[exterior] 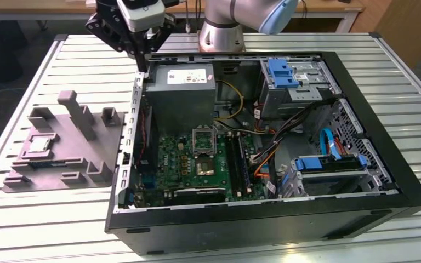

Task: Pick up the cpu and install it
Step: 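Reach for the cpu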

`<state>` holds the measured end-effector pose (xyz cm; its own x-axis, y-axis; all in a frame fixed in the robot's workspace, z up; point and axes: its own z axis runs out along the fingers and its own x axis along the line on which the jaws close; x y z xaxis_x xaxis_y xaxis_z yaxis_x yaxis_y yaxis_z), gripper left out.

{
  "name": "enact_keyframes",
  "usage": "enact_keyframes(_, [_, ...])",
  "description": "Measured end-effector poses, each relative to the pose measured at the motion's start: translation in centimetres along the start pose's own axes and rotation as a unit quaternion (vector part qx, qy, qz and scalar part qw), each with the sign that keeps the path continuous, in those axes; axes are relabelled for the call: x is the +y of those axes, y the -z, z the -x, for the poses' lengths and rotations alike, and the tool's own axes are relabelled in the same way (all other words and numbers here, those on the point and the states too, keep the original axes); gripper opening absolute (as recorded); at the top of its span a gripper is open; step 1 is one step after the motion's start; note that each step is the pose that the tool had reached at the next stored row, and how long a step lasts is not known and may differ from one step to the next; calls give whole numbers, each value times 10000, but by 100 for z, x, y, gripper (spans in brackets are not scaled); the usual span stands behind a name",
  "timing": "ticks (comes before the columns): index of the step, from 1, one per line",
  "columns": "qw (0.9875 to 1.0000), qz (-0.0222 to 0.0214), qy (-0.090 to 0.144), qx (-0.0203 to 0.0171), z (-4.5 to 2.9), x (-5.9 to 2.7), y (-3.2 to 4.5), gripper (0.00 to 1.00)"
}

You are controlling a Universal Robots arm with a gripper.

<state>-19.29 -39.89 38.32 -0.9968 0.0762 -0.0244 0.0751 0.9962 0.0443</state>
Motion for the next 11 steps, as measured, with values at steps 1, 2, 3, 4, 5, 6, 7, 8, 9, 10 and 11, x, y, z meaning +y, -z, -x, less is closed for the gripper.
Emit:
enact_keyframes(1, [10000, 0, 0, 0, -2, 0, -1, 11])
enact_keyframes(2, [10000, 0, 0, 0, -6, -1, -1, 11])
enact_keyframes(3, [10000, 0, 0, 0, -8, -1, -2, 11])
enact_keyframes(4, [10000, 0, 0, 0, -10, -1, -2, 11])
enact_keyframes(5, [10000, 0, 0, 0, -13, -1, -3, 11])
enact_keyframes(6, [10000, 0, 0, 0, -16, -1, -3, 11])
enact_keyframes(7, [10000, 0, 0, 0, -19, -2, -3, 11])
enact_keyframes(8, [10000, 0, 0, 0, -21, -2, -4, 11])
enact_keyframes(9, [10000, 0, 0, 0, -24, -2, -4, 11])
enact_keyframes(10, [10000, 0, 0, 0, -27, -2, -4, 11])
enact_keyframes(11, [10000, 0, 0, 0, -29, -2, -5, 11])
